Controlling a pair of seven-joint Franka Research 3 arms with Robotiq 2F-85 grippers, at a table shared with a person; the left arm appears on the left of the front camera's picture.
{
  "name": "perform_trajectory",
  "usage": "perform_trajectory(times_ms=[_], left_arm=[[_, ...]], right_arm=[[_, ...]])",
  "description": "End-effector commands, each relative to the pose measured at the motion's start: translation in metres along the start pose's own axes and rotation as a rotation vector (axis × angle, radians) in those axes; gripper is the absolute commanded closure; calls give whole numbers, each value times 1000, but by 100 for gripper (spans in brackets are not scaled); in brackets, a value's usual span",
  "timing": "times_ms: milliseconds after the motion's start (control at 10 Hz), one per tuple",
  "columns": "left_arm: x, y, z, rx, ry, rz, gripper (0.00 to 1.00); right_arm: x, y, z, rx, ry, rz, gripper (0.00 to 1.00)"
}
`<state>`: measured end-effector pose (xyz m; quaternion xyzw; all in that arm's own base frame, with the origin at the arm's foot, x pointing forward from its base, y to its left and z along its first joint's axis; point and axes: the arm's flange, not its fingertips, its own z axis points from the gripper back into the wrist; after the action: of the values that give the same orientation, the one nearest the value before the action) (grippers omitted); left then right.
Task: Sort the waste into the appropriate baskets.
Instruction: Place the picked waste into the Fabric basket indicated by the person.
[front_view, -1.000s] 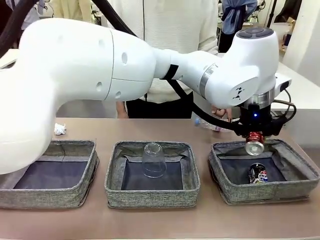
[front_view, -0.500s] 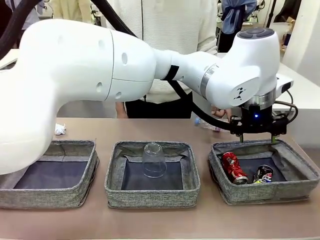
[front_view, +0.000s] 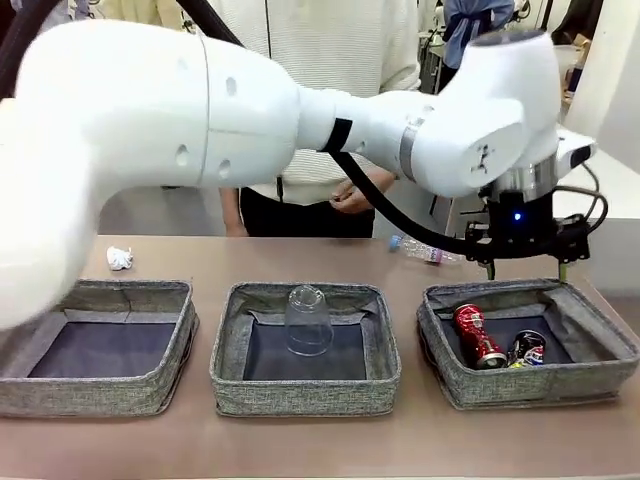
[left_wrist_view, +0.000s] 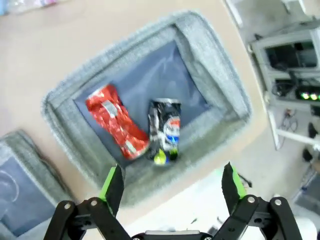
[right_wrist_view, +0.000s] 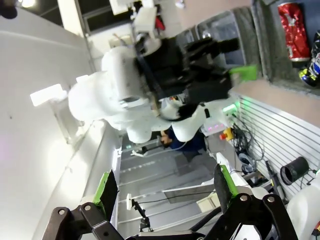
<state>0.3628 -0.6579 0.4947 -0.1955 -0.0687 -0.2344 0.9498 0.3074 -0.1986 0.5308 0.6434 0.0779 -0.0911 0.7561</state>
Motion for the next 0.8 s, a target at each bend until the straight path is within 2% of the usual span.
perform_trajectory(times_ms=[0,100,300,500,700], left_arm=[[-56,58,89,-32,73,-29,0],[-86,97,131,24,26,78,0],[-137,183,188,-96,15,209,0],[-179,275,225,-304,-43,306,0],[-224,349,263,-404,-66,448,0]], right_arm=[[12,0,-14,-28,48,-30,0],[21,2,-30,-38,77,-37,0],[48,8,-75,-25,146,-23,0],[68,6,-132,-40,234,-22,0],[80,-2,-182,-55,297,-24,0]])
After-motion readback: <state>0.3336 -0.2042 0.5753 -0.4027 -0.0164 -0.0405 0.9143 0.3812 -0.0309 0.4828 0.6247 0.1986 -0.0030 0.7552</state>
